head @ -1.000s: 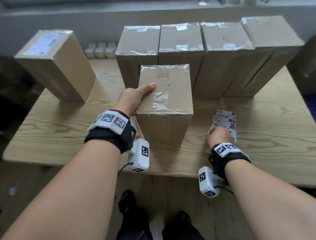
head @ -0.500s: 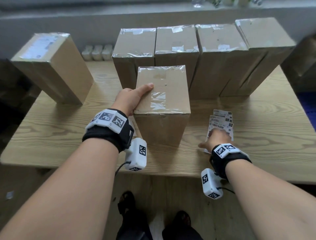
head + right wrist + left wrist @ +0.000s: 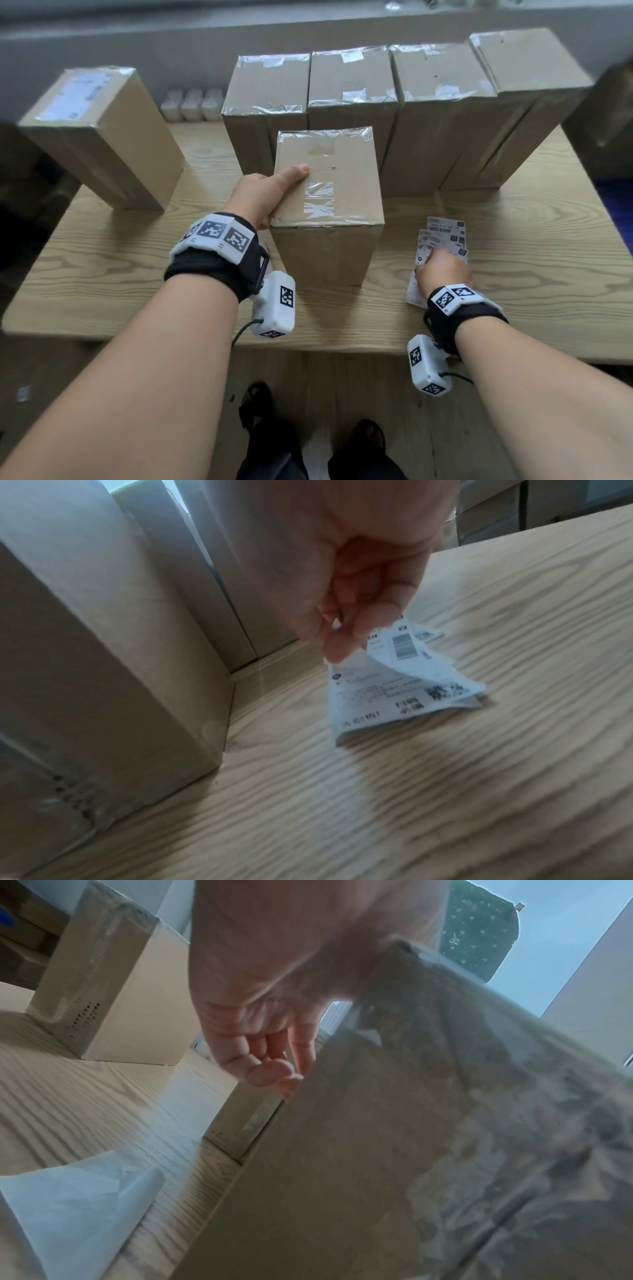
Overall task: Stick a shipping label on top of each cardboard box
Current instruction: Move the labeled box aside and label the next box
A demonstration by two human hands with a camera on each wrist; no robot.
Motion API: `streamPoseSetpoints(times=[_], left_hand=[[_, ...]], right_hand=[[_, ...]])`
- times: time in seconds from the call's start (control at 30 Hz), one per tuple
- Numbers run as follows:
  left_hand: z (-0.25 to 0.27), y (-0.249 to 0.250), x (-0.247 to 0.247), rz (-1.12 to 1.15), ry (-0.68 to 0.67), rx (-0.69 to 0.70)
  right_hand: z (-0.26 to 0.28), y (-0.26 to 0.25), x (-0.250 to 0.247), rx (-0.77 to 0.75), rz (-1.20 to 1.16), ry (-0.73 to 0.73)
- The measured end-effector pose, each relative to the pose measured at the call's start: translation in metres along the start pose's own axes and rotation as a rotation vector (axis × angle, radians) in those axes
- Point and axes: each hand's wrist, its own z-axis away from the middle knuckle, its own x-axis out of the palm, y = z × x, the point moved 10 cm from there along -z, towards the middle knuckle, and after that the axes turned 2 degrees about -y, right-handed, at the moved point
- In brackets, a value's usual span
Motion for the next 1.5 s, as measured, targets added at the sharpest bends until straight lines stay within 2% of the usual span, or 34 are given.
streamPoseSetpoints(times=[0.23,0.37,0.5,0.57,0.63,0.7,0.8,0.93,1.0,1.17,1.3,1.4,1.5], left_hand=[[0.001,0.000,-0.003,-0.024,0.014,-0.005],[0.004,0.006,-0.007,-0.060,0.035,0.012],[0.017,0.034,-0.025,-0.204,0.238,0.167],[0.027,0.053,-0.033,-0.178,0.347,0.272],[0.039,0.077,-0.033,-0.143,0.388,0.370],[0.045,0.096,-0.023,-0.129,0.342,0.414],[0.047,0.110,0.006,-0.079,0.159,0.392],[0.054,0.113,0.045,-0.064,-0.128,0.257],[0.055,0.112,0.052,-0.015,-0.193,0.185],[0.062,0.122,0.034,0.049,-0.098,0.186],[0.064,0.120,0.020,0.086,-0.092,0.148],[0.060,0.118,0.005,0.068,-0.053,0.168],[0.056,0.113,-0.011,0.052,-0.011,0.212]], right_hand=[[0.006,-0.005,-0.046,-0.019,-0.068,0.074],[0.015,-0.015,-0.074,-0.039,-0.015,0.110],[0.028,-0.032,-0.106,-0.125,-0.039,0.199],[0.035,-0.041,-0.125,-0.162,-0.070,0.246],[0.044,-0.051,-0.149,-0.198,-0.120,0.308],[0.055,-0.063,-0.174,-0.251,-0.166,0.374],[0.076,-0.090,-0.205,-0.398,-0.205,0.436],[0.105,-0.129,-0.234,-0.596,-0.228,0.471],[0.119,-0.147,-0.242,-0.687,-0.228,0.496],[0.147,-0.176,-0.246,-0.845,-0.238,0.502],[0.155,-0.190,-0.240,-0.907,-0.233,0.458],[0.156,-0.198,-0.231,-0.943,-0.210,0.368],[0.154,-0.201,-0.230,-0.938,-0.289,0.285]])
